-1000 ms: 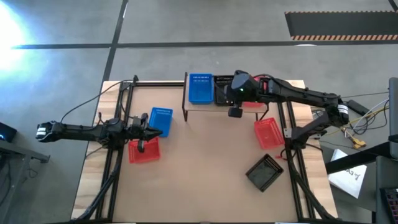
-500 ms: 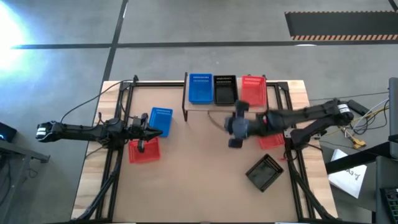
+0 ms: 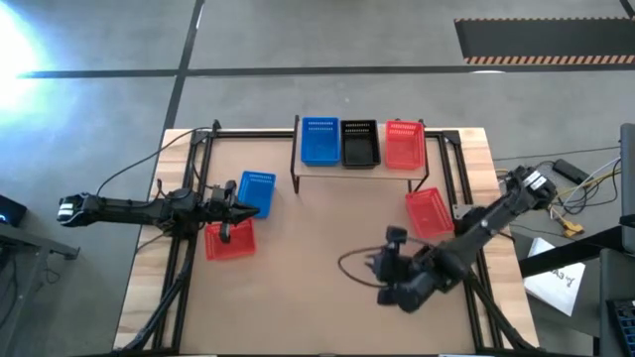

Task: Stack baskets on shelf by color
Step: Stack the black basket on top of the stacked black baskets on the shelf

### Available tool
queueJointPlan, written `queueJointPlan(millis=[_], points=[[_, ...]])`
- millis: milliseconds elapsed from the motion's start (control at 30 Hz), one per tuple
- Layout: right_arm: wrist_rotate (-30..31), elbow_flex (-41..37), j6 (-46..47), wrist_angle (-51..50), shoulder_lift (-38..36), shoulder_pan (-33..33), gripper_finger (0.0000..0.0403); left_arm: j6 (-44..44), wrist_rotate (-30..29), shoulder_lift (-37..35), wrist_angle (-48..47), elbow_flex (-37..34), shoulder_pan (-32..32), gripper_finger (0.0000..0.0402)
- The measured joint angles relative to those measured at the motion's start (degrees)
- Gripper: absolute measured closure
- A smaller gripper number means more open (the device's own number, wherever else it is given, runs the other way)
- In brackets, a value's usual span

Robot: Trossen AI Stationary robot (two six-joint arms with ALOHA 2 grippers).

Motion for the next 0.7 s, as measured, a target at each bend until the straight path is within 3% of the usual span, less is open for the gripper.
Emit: queueJointPlan(millis=[133, 400, 500, 700], points=[[-4.3, 0.0, 12.0, -2.8, 2.9, 3.5, 0.0347, 0.0, 0.0, 0.0, 0.0, 0.0, 0.0, 0.0402], [-17.9, 0.0, 46.3, -16.6, 7.9, 7.0, 0.0335, 0.0, 0.0, 0.0, 0.0, 0.0, 0.0, 0.0402], [-21.5, 0.0, 52.2, -18.2, 9.1, 8.5, 0.0316, 0.0, 0.0, 0.0, 0.0, 0.0, 0.0, 0.0402], [-21.4, 0.0, 57.3, -18.1, 8.7, 10.8, 0.0267, 0.0, 0.0, 0.0, 0.0, 0.0, 0.0, 0.0402]])
